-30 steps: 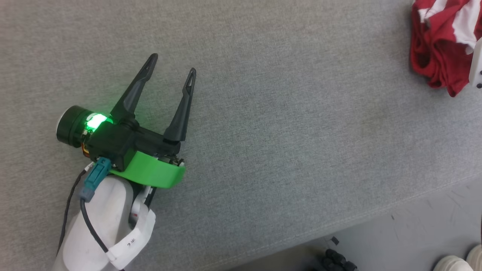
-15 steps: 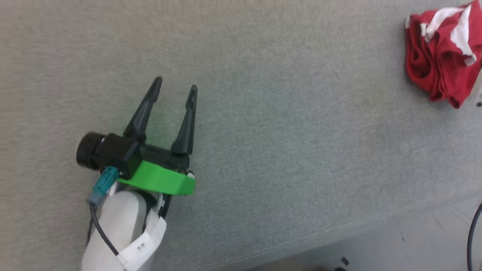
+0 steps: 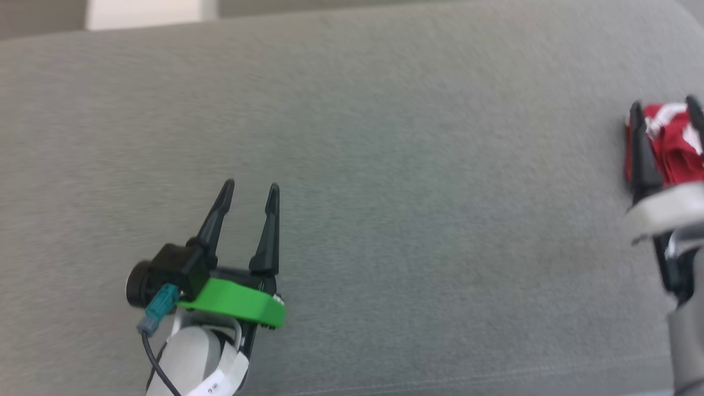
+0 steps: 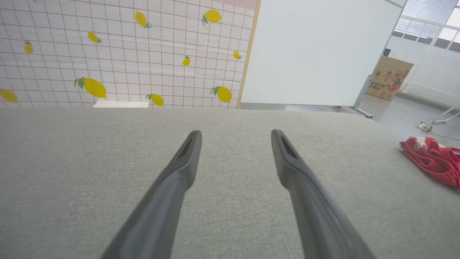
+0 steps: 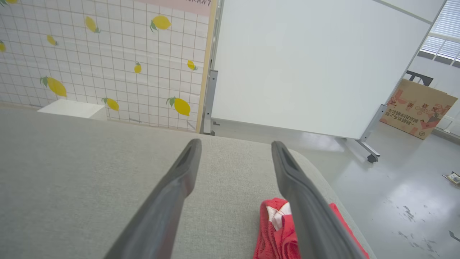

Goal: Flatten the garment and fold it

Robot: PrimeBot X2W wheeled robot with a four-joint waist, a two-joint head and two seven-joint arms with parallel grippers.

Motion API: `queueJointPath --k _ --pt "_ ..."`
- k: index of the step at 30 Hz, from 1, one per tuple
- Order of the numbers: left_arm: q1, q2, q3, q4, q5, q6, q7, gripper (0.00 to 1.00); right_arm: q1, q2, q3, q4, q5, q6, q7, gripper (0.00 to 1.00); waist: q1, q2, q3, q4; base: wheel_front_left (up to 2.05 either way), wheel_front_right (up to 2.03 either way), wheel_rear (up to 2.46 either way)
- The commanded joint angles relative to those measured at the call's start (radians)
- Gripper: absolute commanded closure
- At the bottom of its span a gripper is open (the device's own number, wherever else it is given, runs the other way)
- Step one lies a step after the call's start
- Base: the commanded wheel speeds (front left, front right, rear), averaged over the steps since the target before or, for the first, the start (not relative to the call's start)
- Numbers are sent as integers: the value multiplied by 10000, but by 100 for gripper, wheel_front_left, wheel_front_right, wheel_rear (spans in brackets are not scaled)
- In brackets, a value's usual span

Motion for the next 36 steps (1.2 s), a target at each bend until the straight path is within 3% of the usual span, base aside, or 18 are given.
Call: queueJointPath --k 1,9,15,21,34,35,36 --pt "187 -44 71 84 22 45 -35 0 538 149 104 -504 60 -17 -205 0 1 0 -1229 1208 0 0 0" --pt "769 -139 246 248 -16 48 -35 0 2913 1125 263 -2569 22 -17 -757 0 1 0 -1881 1569 0 0 0" --pt "1048 -155 252 314 -130 83 -35 0 4213 1615 230 -3166 -6 -17 -854 0 1 0 -2188 1718 0 0 0" --pt "1213 -158 119 360 -388 293 -35 0 5155 1755 274 -3390 210 -17 -886 0 1 0 -2343 1826 0 0 0" --pt "1198 -159 27 405 -500 379 -36 0 5249 1760 365 -3449 541 -17 -895 0 1 0 -2223 1824 0 0 0" --pt "1108 -127 37 404 -494 349 0 100 5168 1739 355 -3407 483 0 -837 100 1 0 -2224 1826 0 0 0" --pt "1106 -125 44 405 -495 350 13 100 5166 1737 353 -3401 479 0 -833 100 1 0 -2223 1826 0 0 0"
